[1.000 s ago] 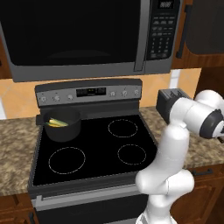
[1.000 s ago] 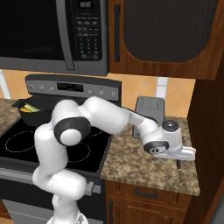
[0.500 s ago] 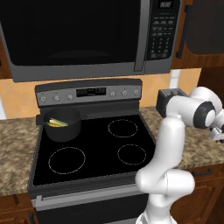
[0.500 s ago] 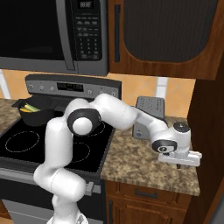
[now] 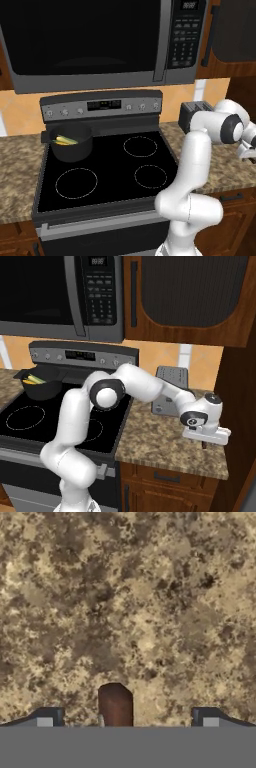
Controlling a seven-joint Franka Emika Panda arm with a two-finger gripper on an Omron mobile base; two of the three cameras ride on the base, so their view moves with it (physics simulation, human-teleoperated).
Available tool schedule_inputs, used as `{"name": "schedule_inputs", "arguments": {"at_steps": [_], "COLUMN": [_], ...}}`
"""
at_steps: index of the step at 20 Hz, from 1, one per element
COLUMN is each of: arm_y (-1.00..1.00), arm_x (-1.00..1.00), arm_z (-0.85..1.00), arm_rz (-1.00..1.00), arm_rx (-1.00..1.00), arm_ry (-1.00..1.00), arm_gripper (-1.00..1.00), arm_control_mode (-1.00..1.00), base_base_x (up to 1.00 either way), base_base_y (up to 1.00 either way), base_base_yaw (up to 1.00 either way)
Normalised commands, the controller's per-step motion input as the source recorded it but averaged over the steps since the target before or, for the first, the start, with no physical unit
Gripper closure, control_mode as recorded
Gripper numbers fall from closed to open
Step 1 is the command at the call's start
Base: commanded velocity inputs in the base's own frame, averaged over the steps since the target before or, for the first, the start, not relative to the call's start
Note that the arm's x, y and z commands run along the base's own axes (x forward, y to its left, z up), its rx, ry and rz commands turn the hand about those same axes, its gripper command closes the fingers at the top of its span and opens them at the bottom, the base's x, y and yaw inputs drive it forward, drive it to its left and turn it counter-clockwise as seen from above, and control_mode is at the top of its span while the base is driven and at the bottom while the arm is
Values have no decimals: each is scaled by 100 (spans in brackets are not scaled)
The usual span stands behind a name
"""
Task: Put the corn and corn in the pot. Retrieve the spatula and lightly stir the vegetables in the pot.
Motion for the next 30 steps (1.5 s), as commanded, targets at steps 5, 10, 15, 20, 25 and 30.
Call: {"name": "schedule_inputs", "arguments": {"at_steps": [5, 10, 15, 20, 25, 30], "arm_y": [-6, 0, 0, 12, 38, 52], "arm_x": [12, 1, -6, -17, -57, -79], "arm_z": [-33, -31, -18, -2, 46, 100], "arm_rz": [0, 0, 0, 1, 6, 17], "arm_rx": [0, 0, 0, 0, -2, -17], "arm_ry": [0, 0, 0, -6, -19, -12], "arm_gripper": [-100, 100, 100, 100, 100, 100], "arm_control_mode": [-100, -100, -100, -100, -100, -100], "base_base_x": [0, 0, 0, 0, 0, 0], "base_base_y": [0, 0, 0, 0, 0, 0], "base_base_yaw": [0, 0, 0, 0, 0, 0]}}
